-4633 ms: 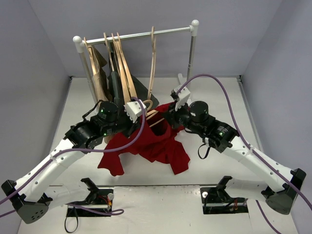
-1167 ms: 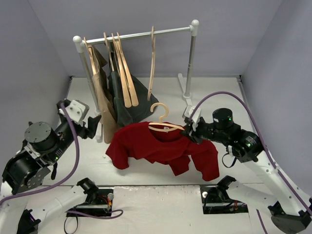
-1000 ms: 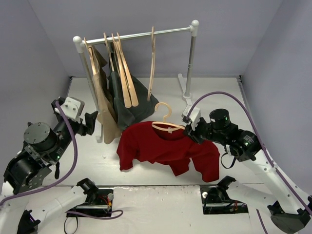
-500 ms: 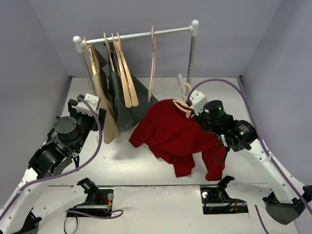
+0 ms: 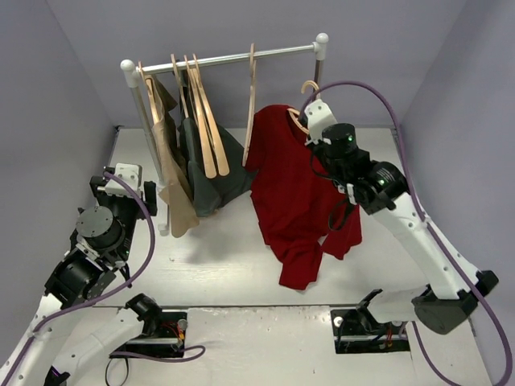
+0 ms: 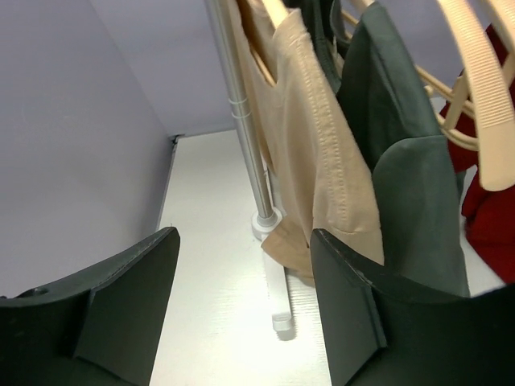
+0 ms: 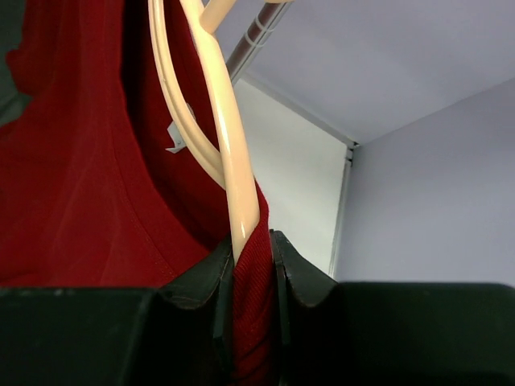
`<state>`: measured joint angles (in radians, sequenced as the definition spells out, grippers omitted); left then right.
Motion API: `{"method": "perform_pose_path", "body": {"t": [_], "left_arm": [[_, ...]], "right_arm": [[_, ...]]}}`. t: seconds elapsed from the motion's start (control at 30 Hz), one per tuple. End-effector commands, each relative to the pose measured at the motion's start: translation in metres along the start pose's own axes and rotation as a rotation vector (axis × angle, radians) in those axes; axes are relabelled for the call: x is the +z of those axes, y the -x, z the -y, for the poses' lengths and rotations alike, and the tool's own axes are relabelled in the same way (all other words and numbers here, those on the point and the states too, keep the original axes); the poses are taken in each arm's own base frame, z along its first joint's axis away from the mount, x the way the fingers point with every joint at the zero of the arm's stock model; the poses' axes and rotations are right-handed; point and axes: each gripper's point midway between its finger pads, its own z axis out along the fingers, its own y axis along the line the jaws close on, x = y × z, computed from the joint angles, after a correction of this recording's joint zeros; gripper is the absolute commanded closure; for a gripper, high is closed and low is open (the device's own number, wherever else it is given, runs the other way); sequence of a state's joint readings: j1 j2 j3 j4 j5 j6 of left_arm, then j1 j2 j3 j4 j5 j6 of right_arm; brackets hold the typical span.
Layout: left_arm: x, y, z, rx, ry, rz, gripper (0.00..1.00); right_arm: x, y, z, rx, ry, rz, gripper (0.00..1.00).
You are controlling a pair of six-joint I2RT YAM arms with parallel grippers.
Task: Place the t-shirt on the hanger
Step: Place the hanger at the clothesline.
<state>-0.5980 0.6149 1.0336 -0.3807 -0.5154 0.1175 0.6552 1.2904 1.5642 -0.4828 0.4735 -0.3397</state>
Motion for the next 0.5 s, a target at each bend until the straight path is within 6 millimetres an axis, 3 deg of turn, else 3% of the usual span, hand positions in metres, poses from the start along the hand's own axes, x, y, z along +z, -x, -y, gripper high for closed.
{"method": "perform_pose_path", "body": {"t": [0.0, 0.27, 0.43, 0.47], "left_arm": [[0.012, 0.007, 0.002, -0.064, 0.011, 0.028, 0.39], [0.015, -0.003, -0.003, -0.063, 0.024, 0.008, 0.39], [0.012, -0.010, -0.007, -0.070, 0.034, 0.009, 0.39], [0.010, -0.011, -0.007, -0.078, 0.030, 0.014, 0.39]], "right_arm": [[0.005, 0.048, 0.039, 0.085, -0.189, 0.107, 1.00], [0.008, 0.098, 0.066, 0.144, -0.291, 0.213, 1.00], [0.020, 0.121, 0.070, 0.107, -0.304, 0.244, 1.00], [0.030, 0.121, 0.070, 0.093, -0.310, 0.232, 1.00]]}}
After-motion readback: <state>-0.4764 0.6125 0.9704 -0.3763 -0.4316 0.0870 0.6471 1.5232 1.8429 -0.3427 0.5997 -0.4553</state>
